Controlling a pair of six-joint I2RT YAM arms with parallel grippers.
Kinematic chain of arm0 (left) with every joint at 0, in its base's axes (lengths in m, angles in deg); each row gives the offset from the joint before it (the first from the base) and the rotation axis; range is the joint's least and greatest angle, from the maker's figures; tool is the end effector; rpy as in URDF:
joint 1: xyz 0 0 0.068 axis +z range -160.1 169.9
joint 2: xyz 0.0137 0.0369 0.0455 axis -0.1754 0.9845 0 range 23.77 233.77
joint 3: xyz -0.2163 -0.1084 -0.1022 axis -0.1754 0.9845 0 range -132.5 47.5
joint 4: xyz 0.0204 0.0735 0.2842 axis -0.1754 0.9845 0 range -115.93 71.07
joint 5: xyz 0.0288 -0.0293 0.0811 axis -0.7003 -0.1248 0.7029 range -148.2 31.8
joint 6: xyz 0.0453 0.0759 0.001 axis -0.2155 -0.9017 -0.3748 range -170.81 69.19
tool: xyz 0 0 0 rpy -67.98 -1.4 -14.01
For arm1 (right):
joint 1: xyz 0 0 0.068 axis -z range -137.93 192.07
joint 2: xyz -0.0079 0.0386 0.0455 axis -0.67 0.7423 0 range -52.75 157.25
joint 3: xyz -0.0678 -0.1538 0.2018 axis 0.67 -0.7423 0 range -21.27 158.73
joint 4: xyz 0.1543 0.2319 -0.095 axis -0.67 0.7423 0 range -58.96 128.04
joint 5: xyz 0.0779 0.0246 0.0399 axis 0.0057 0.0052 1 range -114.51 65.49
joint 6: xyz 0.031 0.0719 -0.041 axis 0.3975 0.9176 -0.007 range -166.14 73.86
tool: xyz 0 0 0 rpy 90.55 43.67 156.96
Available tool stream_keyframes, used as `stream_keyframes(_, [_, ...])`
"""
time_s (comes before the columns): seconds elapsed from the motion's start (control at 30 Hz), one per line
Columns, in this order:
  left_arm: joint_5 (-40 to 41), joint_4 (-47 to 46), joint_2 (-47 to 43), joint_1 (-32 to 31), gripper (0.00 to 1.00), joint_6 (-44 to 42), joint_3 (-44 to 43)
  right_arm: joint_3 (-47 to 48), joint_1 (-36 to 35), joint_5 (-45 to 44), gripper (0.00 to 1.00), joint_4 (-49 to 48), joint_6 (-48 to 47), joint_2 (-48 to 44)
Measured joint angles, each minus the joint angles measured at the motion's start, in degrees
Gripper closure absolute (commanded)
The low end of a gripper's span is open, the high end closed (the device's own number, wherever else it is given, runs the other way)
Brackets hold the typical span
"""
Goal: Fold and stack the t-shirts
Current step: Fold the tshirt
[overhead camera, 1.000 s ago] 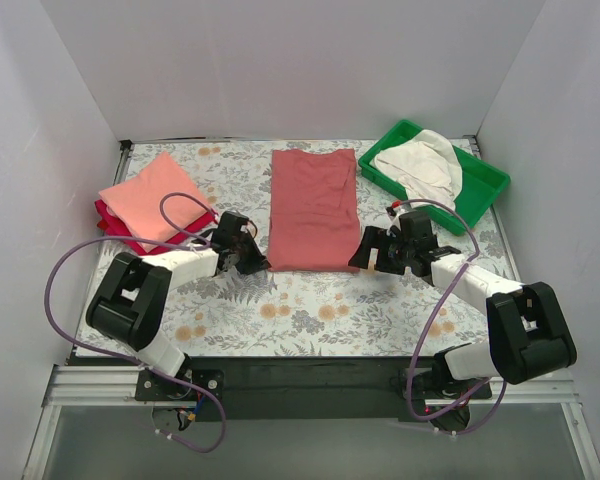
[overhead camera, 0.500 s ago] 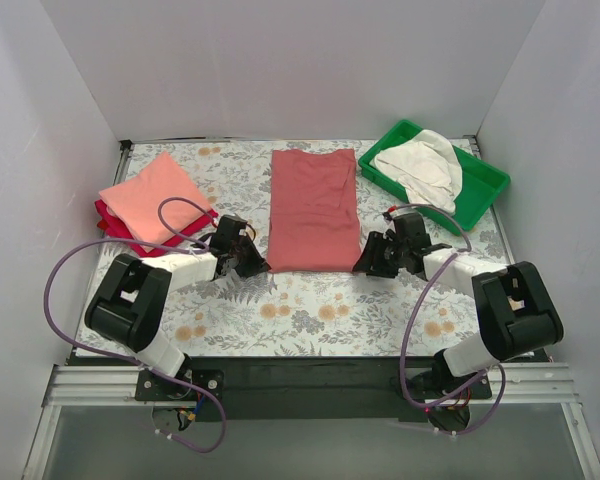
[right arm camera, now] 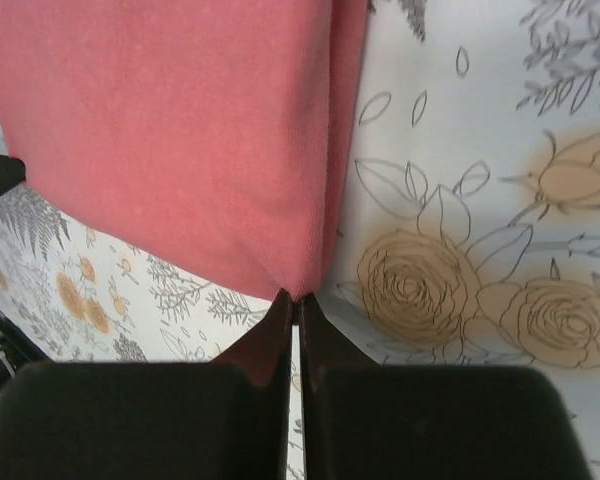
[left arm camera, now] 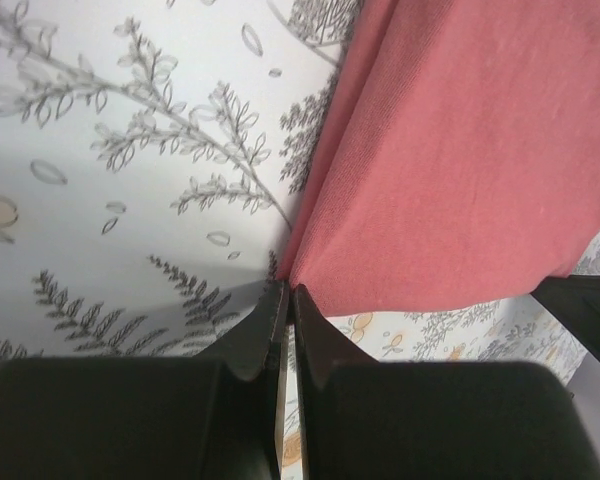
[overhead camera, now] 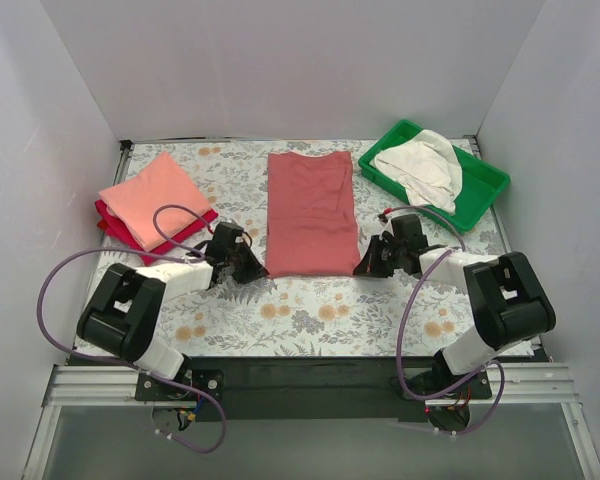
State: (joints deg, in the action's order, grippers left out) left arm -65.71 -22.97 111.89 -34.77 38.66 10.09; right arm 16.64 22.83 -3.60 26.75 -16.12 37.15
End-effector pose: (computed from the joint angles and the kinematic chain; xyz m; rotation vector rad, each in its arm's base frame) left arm 0.2913 -0.1450 0.0660 -1.4367 2.3754 -0.8634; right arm 0.3102 0.1380 0.0744 0.0572 2.5002 0.8207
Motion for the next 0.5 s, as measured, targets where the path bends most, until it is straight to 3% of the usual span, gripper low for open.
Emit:
stream_keyframes(0.2, [-0.8,0.5,-7.7,-2.4,1.0,1.8,7.1,-8.3,-0.5,2.4,0.99,-1.0,-0.2,-7.9])
stream_keyframes(0.5, [1.3,8.3,-26.2,-13.9,1.0,8.1,18.3,-21.9,-5.4,3.9,0.99,2.9,0.5,-26.6])
